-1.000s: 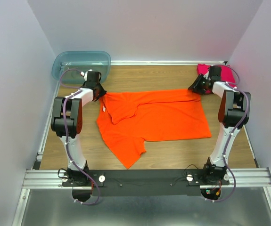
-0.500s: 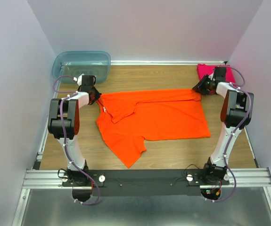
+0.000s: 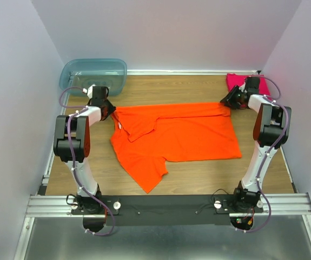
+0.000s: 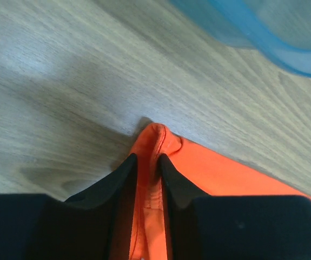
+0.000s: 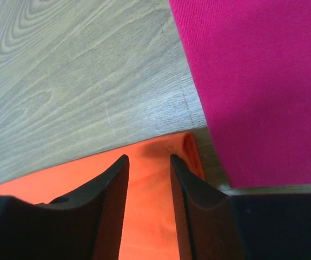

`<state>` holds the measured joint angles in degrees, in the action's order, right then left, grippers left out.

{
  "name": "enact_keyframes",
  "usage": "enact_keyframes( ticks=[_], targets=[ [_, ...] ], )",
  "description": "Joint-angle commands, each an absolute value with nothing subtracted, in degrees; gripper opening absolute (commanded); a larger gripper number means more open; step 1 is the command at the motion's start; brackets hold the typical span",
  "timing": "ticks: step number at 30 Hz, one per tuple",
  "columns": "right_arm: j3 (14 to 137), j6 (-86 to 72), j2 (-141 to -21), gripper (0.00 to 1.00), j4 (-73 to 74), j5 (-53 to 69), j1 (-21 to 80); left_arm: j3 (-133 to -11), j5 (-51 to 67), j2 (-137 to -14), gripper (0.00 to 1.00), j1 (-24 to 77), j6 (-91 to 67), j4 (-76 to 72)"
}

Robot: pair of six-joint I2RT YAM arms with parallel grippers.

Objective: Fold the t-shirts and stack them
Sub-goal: Fold the tshirt

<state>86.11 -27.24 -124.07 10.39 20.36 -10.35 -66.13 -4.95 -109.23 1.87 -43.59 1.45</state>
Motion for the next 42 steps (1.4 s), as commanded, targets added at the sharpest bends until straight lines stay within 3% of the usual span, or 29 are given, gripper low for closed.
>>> enact_keyframes(
  ticks=[1,3,4,7,10,13,14,19,25,29,34,42],
  targets=[
    [87.0,-25.7,-119.6,0.46,11.3,20.9,-10.5,-65.8,-6.1,-102.8,0.44,1.1,-41.6,0.3],
    [85.6,-25.9,-117.8,0.48,11.3,21.6,-10.0,-65.3,-4.6,-100.0,0.51,1.2,-40.3,0.3],
    [84.9,-25.9,-115.9,0.5,11.3,21.6,-9.4,-65.0,-4.4,-99.0,0.63,1.5,-40.2,0.3],
    [81.9,-25.8,-113.3,0.54,11.4,21.4,-8.1,-63.0,-5.4,-94.1,0.84,2.7,-40.1,2.4],
    [79.0,-26.5,-110.4,0.55,11.5,22.7,-7.3,-60.6,-6.4,-89.3,0.85,4.5,-40.0,4.3],
    [77.1,-27.3,-109.2,0.54,11.4,24.4,-6.2,-58.4,-6.3,-86.7,0.75,8.5,-39.3,4.5],
    [76.5,-27.6,-109.3,0.54,11.3,26.3,-5.9,-58.2,-6.2,-86.7,0.63,9.6,-39.3,4.5],
    [77.1,-28.5,-112.1,0.49,10.8,27.2,-5.6,-57.6,-1.1,-92.1,0.4,13.4,-42.2,4.0],
    [79.4,-27.3,-114.0,0.43,11.2,32.8,-4.1,-55.6,-0.4,-95.3,0.39,14.2,-42.3,2.9],
    [79.5,-27.6,-114.1,0.43,11.2,36.0,5.3,-56.9,-1.8,-96.9,0.41,14.1,-40.4,3.2],
    [79.9,-26.3,-114.9,0.44,11.0,33.3,21.5,-59.4,-1.9,-101.2,0.41,13.2,-37.4,3.7],
    [77.0,-36.5,-115.7,0.48,2.7,19.7,35.2,-60.4,-3.0,-104.1,0.4,11.7,-34.5,4.1]
  ],
)
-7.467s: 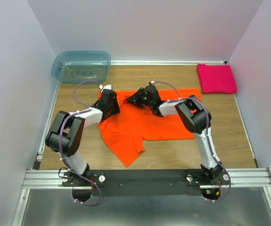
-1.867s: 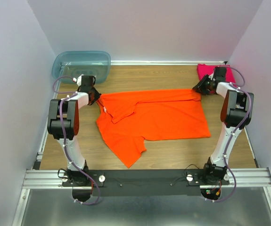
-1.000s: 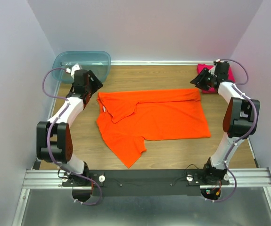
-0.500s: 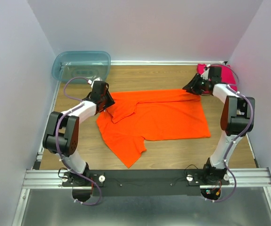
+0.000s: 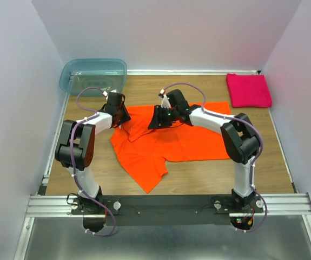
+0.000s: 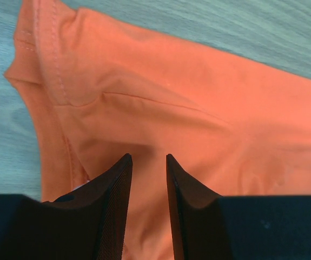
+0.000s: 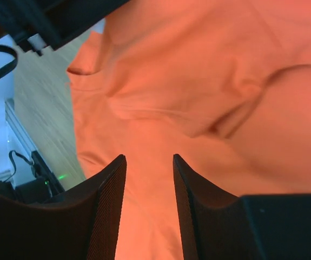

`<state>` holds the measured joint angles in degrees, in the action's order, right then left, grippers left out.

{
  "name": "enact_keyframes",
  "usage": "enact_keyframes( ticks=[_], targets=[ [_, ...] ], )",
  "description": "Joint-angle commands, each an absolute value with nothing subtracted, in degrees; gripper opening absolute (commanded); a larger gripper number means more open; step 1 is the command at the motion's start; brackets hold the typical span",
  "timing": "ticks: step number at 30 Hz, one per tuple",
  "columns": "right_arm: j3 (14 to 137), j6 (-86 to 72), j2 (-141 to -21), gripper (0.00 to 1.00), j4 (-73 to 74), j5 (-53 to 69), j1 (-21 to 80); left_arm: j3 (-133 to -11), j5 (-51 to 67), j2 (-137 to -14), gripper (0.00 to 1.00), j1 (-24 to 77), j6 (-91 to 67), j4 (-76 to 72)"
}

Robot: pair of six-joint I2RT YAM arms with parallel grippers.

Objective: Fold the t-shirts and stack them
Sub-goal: Fold the tshirt

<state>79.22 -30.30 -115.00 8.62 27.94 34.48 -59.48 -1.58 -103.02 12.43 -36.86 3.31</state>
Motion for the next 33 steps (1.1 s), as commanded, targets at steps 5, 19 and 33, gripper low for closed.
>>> enact_keyframes(
  ticks=[5,19,33],
  targets=[
    [75.1,-43.9,-116.7,0.5,-2.5,15.5,38.6,-60.1,-3.0,-104.3,0.4,10.8,-33.4,3.7],
    [70.2,-58.1,-117.6,0.52,-7.1,6.9,41.1,-60.0,-1.5,-105.3,0.39,9.8,-33.0,2.2],
    [67.8,-63.5,-120.0,0.47,-12.7,5.8,41.0,-60.2,-1.1,-105.3,0.39,9.6,-33.0,1.8]
  ],
)
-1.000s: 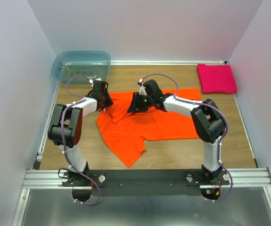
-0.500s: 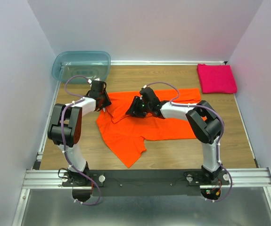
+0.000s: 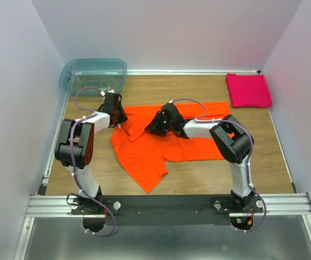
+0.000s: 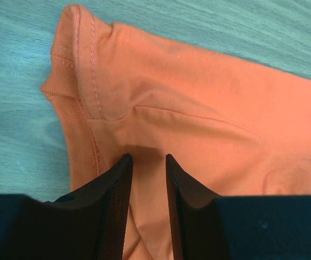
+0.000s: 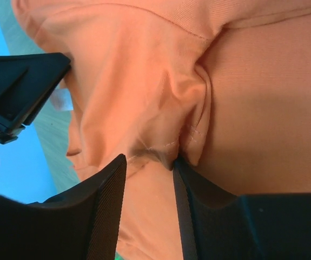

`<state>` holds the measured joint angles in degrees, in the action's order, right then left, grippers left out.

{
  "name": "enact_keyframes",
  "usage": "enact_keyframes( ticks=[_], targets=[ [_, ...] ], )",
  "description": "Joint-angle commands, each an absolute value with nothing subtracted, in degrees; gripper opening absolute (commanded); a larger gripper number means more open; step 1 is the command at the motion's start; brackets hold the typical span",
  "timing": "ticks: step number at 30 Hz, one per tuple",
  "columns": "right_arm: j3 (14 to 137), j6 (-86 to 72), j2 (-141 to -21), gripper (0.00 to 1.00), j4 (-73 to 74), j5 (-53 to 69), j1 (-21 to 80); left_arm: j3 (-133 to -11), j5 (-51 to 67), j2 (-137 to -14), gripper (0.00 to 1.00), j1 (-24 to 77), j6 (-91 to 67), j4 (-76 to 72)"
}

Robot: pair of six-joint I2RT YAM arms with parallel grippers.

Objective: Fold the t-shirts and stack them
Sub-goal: Fold the tshirt

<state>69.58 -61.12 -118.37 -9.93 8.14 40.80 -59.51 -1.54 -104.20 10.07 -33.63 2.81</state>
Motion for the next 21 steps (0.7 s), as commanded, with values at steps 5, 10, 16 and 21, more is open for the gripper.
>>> enact_keyframes(
  ticks=[5,10,16,21],
  targets=[
    [66.8,-63.2,-119.2,0.31,-13.4,5.7,41.0,-60.2,-1.2,-105.3,0.39,9.7,-32.9,1.8],
    [65.0,-61.8,-116.3,0.04,-13.3,5.6,41.0,-60.3,-1.4,-105.3,0.39,9.6,-32.9,1.9],
    [63.1,-57.4,-112.2,0.01,-10.6,4.0,41.1,-60.5,-1.5,-105.6,0.39,9.6,-33.0,2.4],
    [62.8,-54.8,-111.0,0.01,-9.0,4.2,41.0,-60.3,-1.8,-105.5,0.39,9.6,-33.0,2.5]
  ],
)
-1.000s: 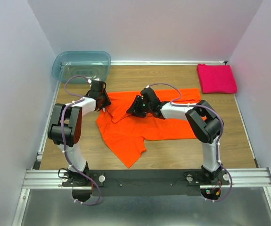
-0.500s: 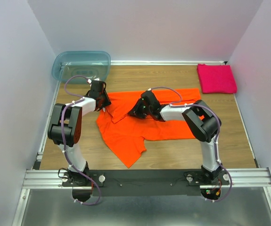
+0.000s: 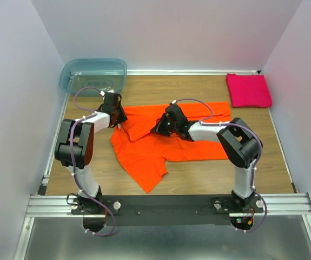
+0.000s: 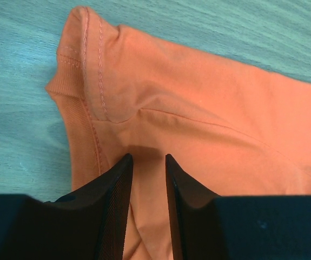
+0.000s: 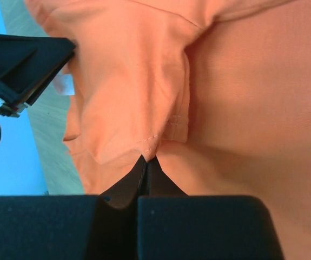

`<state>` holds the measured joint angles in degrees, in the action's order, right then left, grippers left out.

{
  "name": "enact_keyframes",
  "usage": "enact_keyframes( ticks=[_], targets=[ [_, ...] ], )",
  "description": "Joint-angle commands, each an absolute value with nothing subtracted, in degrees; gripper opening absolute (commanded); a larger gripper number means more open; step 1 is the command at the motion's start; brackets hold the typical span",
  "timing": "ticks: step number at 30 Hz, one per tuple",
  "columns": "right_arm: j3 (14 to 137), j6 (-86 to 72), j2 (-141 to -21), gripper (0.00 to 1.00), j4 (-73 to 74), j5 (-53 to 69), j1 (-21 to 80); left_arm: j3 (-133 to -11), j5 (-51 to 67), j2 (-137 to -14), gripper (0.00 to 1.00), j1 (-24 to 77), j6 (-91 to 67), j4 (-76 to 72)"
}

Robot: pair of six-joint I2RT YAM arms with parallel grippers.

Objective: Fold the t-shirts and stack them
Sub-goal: Fold the tshirt

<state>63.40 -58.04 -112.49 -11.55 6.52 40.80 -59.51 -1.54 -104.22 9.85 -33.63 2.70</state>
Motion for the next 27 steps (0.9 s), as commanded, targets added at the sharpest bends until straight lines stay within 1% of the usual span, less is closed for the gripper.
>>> enact_keyframes(
  ticks=[1,10,11,12,13,14,16,17,18,21,23,25,27],
  targets=[
    [63.0,-54.5,-111.4,0.01,-8.8,4.6,41.0,-60.4,-1.8,-105.5,0.38,9.6,-33.0,2.5],
    [64.1,-52.7,-112.9,0.01,-6.9,4.7,40.3,-60.6,-2.5,-105.6,0.39,9.5,-32.9,2.7],
    [64.3,-51.4,-112.6,0.14,-6.5,4.8,40.3,-60.6,-2.5,-105.6,0.39,9.5,-32.9,2.8],
    [64.8,-50.5,-112.6,0.21,-6.4,5.4,40.4,-60.7,-2.6,-105.5,0.39,9.5,-32.9,2.9],
    [66.4,-49.5,-112.7,0.27,-6.1,7.2,40.4,-60.9,-2.7,-105.5,0.39,9.5,-32.8,3.0],
    [67.3,-47.7,-112.6,0.35,-4.6,7.6,40.3,-60.8,-2.7,-105.3,0.4,9.5,-32.8,3.0],
    [68.6,-46.2,-111.5,0.42,-3.3,7.9,40.3,-61.3,-2.9,-104.5,0.43,9.4,-32.7,3.4],
    [69.7,-44.1,-110.2,0.46,-1.5,7.4,40.3,-61.3,-3.1,-103.3,0.47,9.6,-32.7,3.6],
    [70.3,-43.0,-109.7,0.48,-0.8,7.3,40.3,-61.4,-3.3,-102.5,0.5,9.6,-32.8,4.0],
    [72.7,-40.3,-109.2,0.51,-0.2,10.1,39.1,-61.3,-3.4,-98.9,0.59,9.6,-32.8,4.6],
    [74.1,-39.9,-110.7,0.5,-0.2,14.6,37.9,-60.9,-3.4,-96.9,0.6,9.9,-33.0,6.0],
    [76.3,-39.6,-112.7,0.47,-0.2,17.3,37.4,-59.9,-3.9,-93.3,0.6,11.1,-33.1,7.4],
    [77.9,-40.1,-114.2,0.43,-0.2,19.6,36.7,-58.5,-4.0,-89.8,0.53,12.9,-33.0,8.3]
  ],
)
